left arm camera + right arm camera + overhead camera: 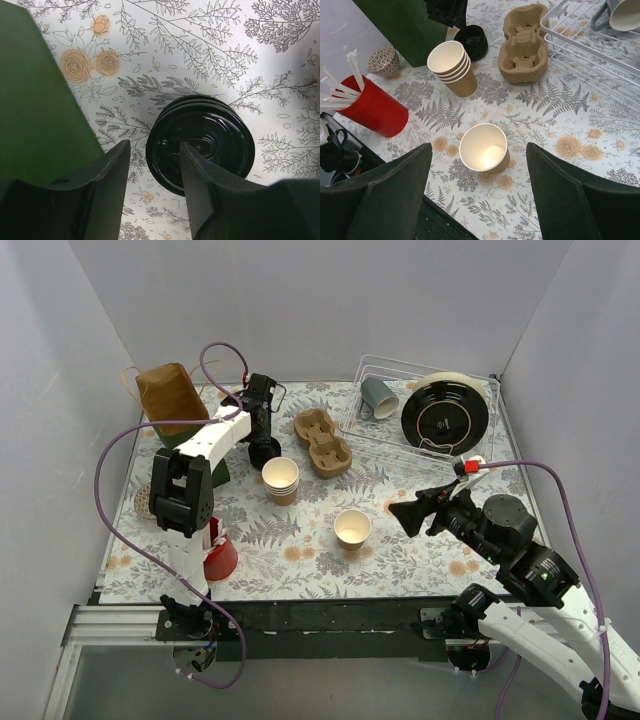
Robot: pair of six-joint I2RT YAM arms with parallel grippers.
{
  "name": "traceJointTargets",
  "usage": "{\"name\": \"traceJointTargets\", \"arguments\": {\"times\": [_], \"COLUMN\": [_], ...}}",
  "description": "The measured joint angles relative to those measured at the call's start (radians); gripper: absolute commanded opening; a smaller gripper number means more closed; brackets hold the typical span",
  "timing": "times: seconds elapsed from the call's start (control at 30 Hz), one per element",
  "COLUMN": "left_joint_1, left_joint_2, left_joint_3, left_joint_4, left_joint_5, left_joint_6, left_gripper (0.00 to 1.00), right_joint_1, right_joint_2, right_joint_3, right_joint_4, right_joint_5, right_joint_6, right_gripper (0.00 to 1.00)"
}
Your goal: Pack the takeout coffee
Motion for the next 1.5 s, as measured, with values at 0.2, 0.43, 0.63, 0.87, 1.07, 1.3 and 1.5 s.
{"name": "traceJointTargets", "arguments": {"times": [0.2, 0.43, 0.63, 0.87, 1.07, 1.3, 1.5], "left_joint_1": [0.002, 0.004, 0.004, 0.004, 0.004, 0.004, 0.004], "left_joint_2": [0.002, 0.013, 0.013, 0.016, 0.016, 0.021, 0.031], "left_joint_3": [-0.024, -0.029, -0.033, -0.036, -0.042, -0.048, -0.048], "left_joint_4": [-0.006, -0.016, -0.016, -0.017, -0.017, -0.016, -0.014], "left_joint_5": [0.010, 0.009, 0.010, 0.012, 0.012, 0.012, 0.012], "left_joint_6": [-0.012, -0.016, -0.017, -0.018, -0.018, -0.018, -0.018], "left_gripper": [0.38, 0.36, 0.34, 0.28, 0.25, 0.20, 0.08], "right_joint_1": [0.000, 0.000, 0.000, 0.000, 0.000, 0.000, 0.000], "right_joint_2": [-0.013, -0.026, -0.029, -0.038, -0.040, -0.042, -0.042], "right_joint_3": [0.000, 0.000, 0.000, 0.000, 0.000, 0.000, 0.000], "right_joint_4": [-0.001, -0.003, -0.004, -0.007, -0.007, -0.007, -0.007], "right_joint_5": [0.001, 0.002, 0.002, 0.006, 0.007, 0.009, 0.009], "right_joint_6": [0.000, 0.000, 0.000, 0.000, 0.000, 0.000, 0.000], "right_gripper": [0.83, 0.84, 0.84, 0.84, 0.84, 0.83, 0.83]}}
